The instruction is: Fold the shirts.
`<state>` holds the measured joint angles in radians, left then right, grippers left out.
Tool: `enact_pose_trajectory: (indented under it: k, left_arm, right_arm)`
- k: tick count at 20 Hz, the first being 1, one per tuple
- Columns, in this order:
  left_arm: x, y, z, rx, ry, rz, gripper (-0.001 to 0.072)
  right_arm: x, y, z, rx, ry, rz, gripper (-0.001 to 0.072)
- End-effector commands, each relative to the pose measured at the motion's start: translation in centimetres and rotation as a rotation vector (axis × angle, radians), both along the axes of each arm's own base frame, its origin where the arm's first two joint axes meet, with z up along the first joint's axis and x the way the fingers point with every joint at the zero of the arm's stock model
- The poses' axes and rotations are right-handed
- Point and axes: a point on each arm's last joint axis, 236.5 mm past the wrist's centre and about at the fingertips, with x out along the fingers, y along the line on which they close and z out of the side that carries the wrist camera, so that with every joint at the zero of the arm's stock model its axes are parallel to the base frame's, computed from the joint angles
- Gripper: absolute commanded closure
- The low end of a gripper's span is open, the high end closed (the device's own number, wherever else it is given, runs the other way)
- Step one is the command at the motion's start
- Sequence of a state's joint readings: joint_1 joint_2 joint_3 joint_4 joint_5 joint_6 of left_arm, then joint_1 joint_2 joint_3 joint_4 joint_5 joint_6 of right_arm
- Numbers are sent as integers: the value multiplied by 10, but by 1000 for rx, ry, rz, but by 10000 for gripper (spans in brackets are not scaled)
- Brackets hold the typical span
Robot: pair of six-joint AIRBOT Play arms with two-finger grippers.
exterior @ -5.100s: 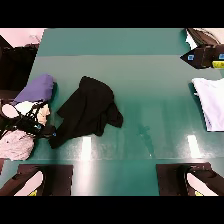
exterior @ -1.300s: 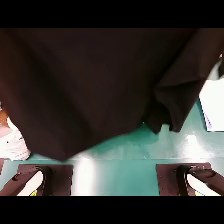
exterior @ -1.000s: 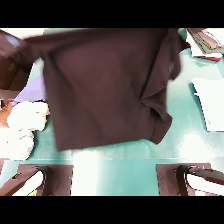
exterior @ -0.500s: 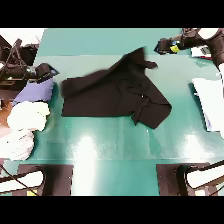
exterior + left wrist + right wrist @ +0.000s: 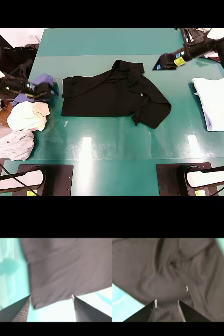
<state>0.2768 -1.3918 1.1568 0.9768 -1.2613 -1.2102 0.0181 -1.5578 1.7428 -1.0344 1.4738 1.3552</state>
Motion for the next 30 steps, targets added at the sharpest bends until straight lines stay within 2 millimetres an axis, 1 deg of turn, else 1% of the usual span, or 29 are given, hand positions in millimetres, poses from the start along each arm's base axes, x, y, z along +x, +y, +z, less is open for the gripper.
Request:
enact_pose_trajectory:
  k: [1,2,4,6,9,12,14,15,17,18,19,20,22,24,25,26,27,28,29,30]
  left_arm:
    - [-39,2,-47,19,131,-4,103]
    - [-43,5,-59,30,140,17,102]
    - [-42,7,-71,34,143,72,102]
    - [-40,1,-74,10,135,96,102]
    - [-38,-10,-77,21,120,73,103]
    - [-34,-25,-78,28,111,57,103]
    - [-40,-39,-82,24,134,15,103]
    - [-44,-45,-84,20,151,-7,130]
    - [-49,-55,-85,15,165,-40,470]
    - [-50,-56,-83,11,167,-45,620]
    - [-49,-55,-80,9,169,-50,681]
    - [-48,-55,-74,10,167,-64,681]
    - [-40,-57,-55,5,145,-97,682]
    - [-26,-58,-32,2,89,-103,682]
    - [-20,-58,-22,4,59,-103,681]
    - [-16,-58,-13,4,34,-101,682]
    - [-14,-58,-7,6,15,-101,681]
    - [-13,-58,-3,6,5,-100,681]
    - [-13,-59,-2,4,3,-100,681]
    - [-14,-59,-2,1,5,-101,681]
  right_arm:
    - [-47,1,-13,33,96,35,396]
    - [-54,1,-15,34,101,30,396]
    - [-63,1,-18,37,93,9,396]
    - [-70,0,-21,39,75,-15,396]
    - [-80,-1,-26,41,69,-33,396]
    - [-90,-1,-28,41,76,-36,396]
    - [-93,-1,-27,40,72,-36,396]
    - [-93,-2,-25,38,67,-36,396]
    - [-94,-6,-23,38,65,-45,396]
    - [-95,-12,-23,37,73,-55,396]
    - [-98,-19,-24,37,93,-66,396]
    - [-103,-30,-26,36,123,-82,396]
    - [-105,-54,-29,30,156,-135,395]
    - [-105,-94,-41,-50,177,-230,396]
    - [-107,-109,-52,-78,190,-275,396]
    - [-112,-116,-64,-75,210,-307,393]
    - [-119,-123,-82,-68,240,-347,375]
    - [-127,-129,-102,-58,271,-387,336]
    - [-133,-133,-122,-33,302,-436,336]
    - [-136,-133,-138,12,327,-487,336]
